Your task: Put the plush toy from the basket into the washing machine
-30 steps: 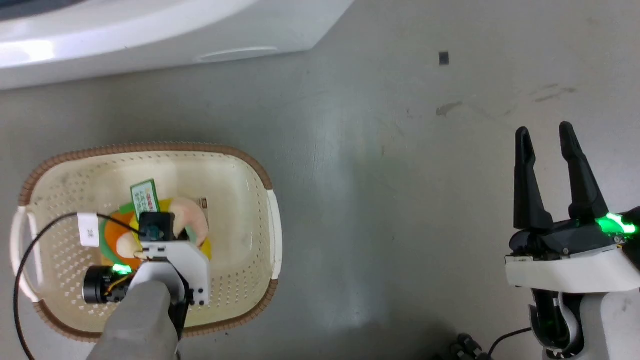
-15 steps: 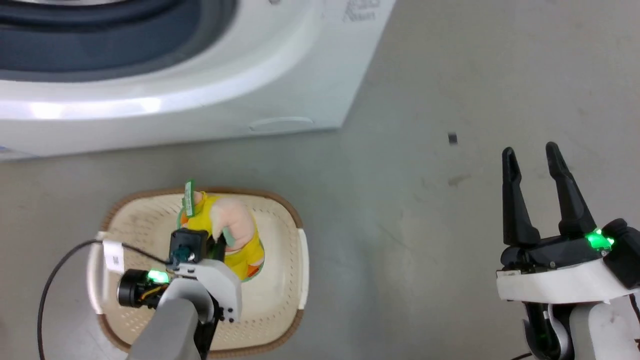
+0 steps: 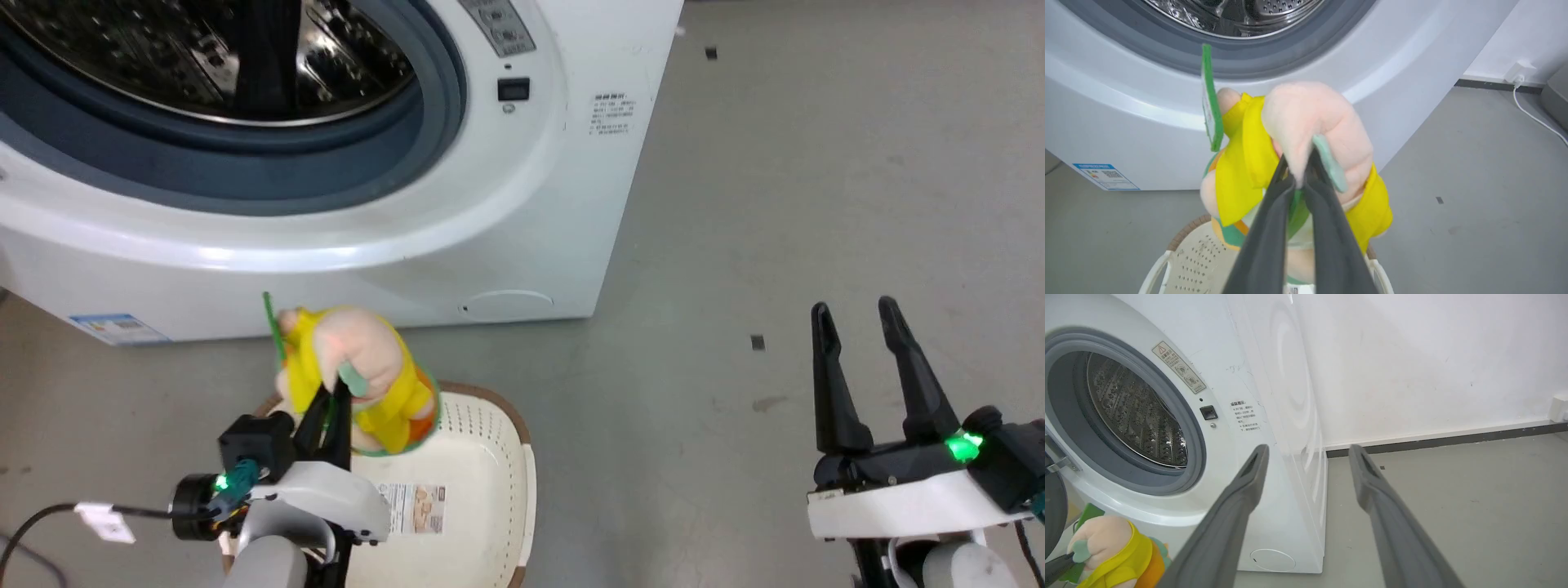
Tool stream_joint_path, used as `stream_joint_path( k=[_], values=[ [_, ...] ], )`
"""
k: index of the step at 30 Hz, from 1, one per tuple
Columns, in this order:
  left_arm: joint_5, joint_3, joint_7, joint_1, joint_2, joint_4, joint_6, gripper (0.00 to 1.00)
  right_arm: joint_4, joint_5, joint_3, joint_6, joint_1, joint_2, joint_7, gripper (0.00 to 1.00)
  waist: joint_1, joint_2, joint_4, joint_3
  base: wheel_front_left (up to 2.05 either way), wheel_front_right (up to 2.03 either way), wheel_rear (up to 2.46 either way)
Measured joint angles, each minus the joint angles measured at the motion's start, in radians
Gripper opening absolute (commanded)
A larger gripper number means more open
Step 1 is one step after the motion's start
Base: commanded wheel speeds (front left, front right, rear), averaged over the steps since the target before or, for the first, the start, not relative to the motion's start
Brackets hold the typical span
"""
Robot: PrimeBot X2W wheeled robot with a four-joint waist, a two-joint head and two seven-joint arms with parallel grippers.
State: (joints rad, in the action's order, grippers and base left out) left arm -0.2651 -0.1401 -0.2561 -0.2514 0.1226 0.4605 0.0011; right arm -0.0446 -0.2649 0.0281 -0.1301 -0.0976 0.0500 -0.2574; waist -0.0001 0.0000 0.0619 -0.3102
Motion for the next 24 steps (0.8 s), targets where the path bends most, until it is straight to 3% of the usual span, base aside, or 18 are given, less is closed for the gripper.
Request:
stream_joint_path(
  k=[8, 14, 19, 24],
  values=[
    [0.076, 0.107, 0.0, 0.081, -0.027, -0.285, -0.005, 0.0, 0.002, -0.014, 0.008, 0.0, 0.033, 0.0, 0.0, 1.0, 0.0, 0.0, -0.008, 0.087, 0.0, 0.0, 0.0],
    [0.119, 0.137, 0.0, 0.089, -0.037, -0.442, -0.045, 0.0, -0.002, -0.02, 0.011, 0.0, 0.034, 0.0, 0.0, 1.0, 0.0, 0.0, 0.0, 0.097, 0.0, 0.0, 0.0],
    [0.132, 0.172, 0.0, 0.075, -0.021, -0.504, -0.057, 0.0, -0.012, -0.028, 0.014, 0.0, 0.033, 0.0, 0.0, 1.0, 0.0, 0.0, 0.016, 0.073, 0.0, 0.0, 0.0],
    [0.122, 0.201, 0.009, -0.019, 0.011, -0.483, -0.063, 0.0, -0.022, -0.038, 0.012, 0.0, 0.023, 0.0, 0.0, 1.0, 0.0001, 0.0, 0.036, 0.018, 0.0, 0.0, 0.0]
  ],
)
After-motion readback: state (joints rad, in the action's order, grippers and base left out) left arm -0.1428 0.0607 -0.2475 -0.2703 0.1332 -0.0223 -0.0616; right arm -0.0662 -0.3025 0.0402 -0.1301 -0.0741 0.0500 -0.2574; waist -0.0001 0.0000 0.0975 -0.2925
